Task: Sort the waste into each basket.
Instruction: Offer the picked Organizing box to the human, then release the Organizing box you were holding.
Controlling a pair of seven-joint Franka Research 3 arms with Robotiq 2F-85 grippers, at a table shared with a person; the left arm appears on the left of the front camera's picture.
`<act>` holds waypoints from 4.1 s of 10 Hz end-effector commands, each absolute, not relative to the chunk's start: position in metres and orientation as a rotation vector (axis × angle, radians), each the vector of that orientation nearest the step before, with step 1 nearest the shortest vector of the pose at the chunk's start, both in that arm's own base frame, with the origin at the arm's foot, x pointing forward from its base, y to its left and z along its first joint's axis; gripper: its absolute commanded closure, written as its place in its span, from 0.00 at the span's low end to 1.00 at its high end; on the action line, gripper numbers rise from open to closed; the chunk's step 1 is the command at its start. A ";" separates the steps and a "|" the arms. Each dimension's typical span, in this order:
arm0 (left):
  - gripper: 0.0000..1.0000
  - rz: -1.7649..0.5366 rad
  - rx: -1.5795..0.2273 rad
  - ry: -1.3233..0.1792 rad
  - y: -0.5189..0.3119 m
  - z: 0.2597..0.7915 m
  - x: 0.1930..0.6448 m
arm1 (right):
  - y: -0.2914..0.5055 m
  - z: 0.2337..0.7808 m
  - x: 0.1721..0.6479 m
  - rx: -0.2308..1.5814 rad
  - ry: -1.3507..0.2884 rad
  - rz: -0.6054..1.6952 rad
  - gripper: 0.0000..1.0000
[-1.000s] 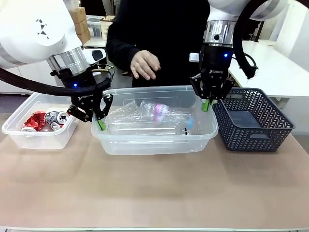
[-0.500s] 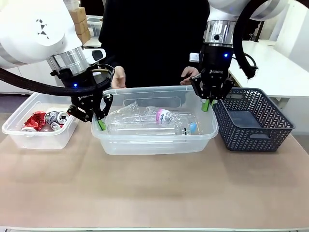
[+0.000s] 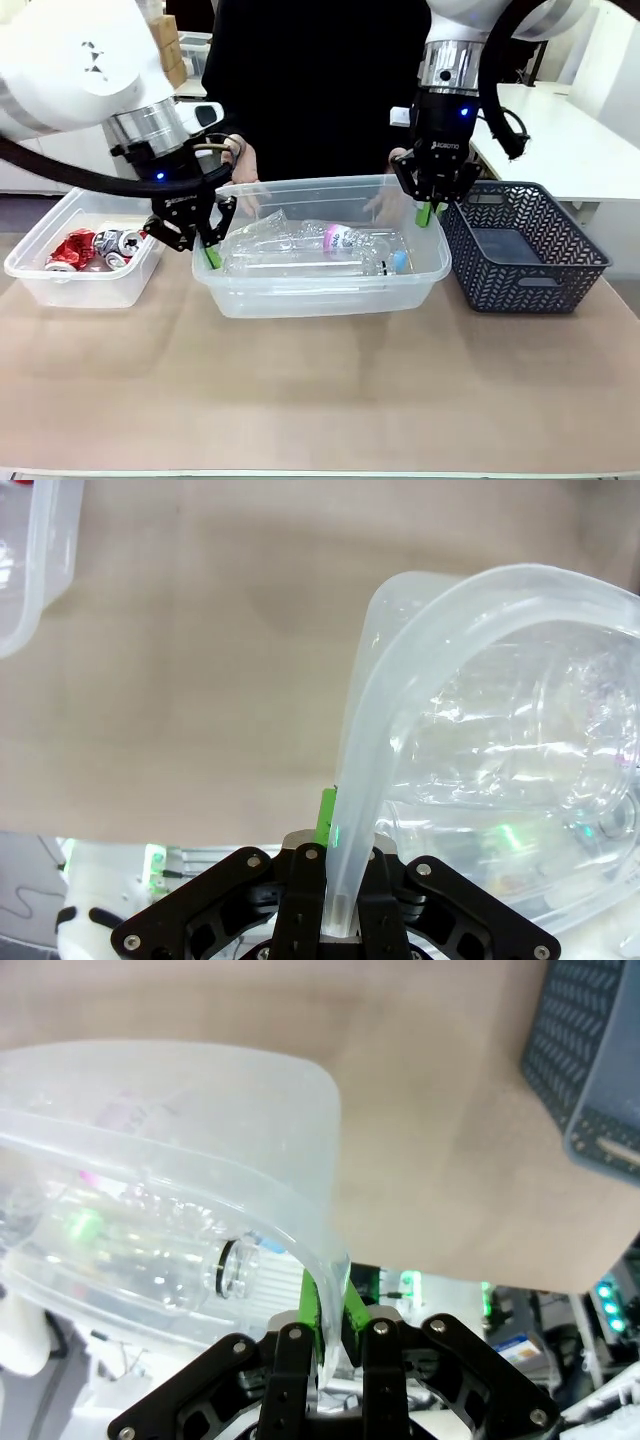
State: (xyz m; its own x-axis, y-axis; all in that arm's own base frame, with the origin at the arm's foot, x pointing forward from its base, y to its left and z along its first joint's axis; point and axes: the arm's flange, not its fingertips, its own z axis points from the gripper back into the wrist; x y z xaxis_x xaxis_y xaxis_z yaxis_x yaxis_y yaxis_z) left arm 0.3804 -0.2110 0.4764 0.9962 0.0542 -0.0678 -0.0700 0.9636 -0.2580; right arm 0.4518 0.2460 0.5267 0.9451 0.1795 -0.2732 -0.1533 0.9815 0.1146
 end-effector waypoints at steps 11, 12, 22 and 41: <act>0.97 0.030 -0.212 0.014 -0.212 0.457 0.493 | 0.265 0.487 0.583 0.047 0.408 0.216 0.93; 0.97 0.030 -0.212 0.014 -0.212 0.457 0.493 | 0.265 0.487 0.583 0.047 0.408 0.216 0.93; 0.00 0.010 -0.274 -0.066 -0.190 0.501 0.472 | 0.210 0.530 0.546 0.267 0.065 0.094 0.00; 0.00 -0.021 -0.338 -0.191 -0.138 0.561 0.413 | 0.118 0.583 0.435 0.529 -0.090 0.197 0.00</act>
State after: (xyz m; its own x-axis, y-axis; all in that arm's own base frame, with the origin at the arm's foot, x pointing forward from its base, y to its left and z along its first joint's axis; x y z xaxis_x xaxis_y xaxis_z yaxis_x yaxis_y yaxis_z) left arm 0.4364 -0.1625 0.5444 0.9860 0.0333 0.1634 0.0244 0.9405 -0.3390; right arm 0.4726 0.1494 0.5676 0.9873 0.1202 0.1034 -0.1525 0.8987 0.4112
